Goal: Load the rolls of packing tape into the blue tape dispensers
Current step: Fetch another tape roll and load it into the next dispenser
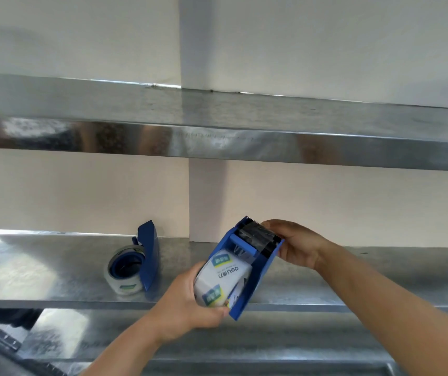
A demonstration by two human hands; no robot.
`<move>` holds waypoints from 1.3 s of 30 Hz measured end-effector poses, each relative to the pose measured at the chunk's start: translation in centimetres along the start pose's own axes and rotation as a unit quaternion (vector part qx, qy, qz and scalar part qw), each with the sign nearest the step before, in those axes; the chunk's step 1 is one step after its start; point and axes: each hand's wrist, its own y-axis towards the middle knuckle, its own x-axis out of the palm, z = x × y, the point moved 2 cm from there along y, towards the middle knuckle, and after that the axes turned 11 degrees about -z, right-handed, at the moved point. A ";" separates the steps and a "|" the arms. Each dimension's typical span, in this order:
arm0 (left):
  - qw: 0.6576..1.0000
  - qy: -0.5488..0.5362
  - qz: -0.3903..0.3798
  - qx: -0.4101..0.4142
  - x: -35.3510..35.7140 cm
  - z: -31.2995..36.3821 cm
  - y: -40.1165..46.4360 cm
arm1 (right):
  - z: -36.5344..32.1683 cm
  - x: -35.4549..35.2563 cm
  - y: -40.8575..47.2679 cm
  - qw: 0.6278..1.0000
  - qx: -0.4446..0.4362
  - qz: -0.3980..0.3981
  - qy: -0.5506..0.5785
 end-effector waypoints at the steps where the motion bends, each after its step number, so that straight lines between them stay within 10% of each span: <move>1: 1.000 -0.009 -0.002 0.004 0.1 0.1 0.0 | 0.4 0.4 -0.1 1.000 -0.002 -0.004 0.020; 10: 0.988 -0.148 0.016 0.034 1.0 -0.1 0.5 | 3.3 3.0 0.7 0.987 -0.080 0.033 0.134; 26: 0.891 -0.445 0.086 -0.029 1.9 -4.8 4.3 | 5.5 2.1 1.2 0.985 0.021 0.049 -0.165; 32: 0.960 -0.077 0.096 -0.250 -0.1 -8.0 6.2 | 6.1 -0.4 4.2 0.965 0.126 0.055 -0.223; 39: 0.945 -0.061 0.126 -0.295 -2.8 -9.4 7.4 | 6.6 0.0 8.3 0.948 0.114 0.060 -0.290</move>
